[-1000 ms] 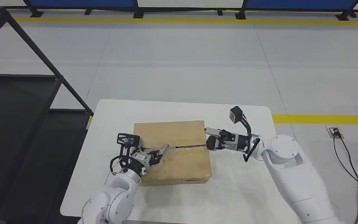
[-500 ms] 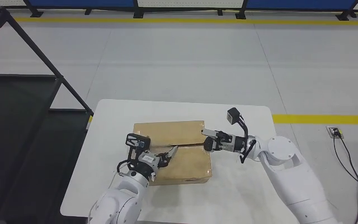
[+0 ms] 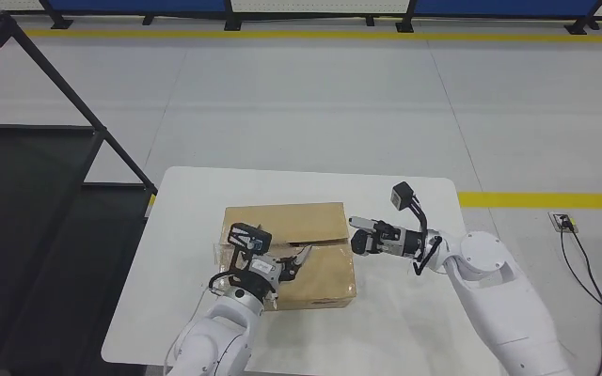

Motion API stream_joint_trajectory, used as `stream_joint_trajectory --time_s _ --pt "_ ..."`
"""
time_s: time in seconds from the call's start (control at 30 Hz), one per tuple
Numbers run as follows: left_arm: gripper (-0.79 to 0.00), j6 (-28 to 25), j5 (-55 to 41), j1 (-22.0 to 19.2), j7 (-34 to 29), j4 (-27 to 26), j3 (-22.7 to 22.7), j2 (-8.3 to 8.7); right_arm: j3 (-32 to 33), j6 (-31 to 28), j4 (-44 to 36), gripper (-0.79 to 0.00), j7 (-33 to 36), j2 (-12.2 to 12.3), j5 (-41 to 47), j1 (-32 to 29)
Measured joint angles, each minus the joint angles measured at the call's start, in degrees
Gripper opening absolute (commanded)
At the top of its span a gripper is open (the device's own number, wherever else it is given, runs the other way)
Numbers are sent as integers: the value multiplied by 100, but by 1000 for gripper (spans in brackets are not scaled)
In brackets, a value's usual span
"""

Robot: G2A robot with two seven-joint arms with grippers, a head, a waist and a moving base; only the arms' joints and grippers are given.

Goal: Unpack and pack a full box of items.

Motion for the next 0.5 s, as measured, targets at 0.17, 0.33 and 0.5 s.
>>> stream_joint_trajectory --time_s 0.17,0.33,0.5 --pt "0 -32 462 -184 -180 120 220 -26 72 -33 -4 0 8 30 24 -72" --pt "0 -228 993 -315 -412 197 360 -28 133 -81 -15 0 21 54 77 -149" --pt "0 -391 1340 -464 -538 245 529 -54 165 -133 -15 0 20 72 122 -195"
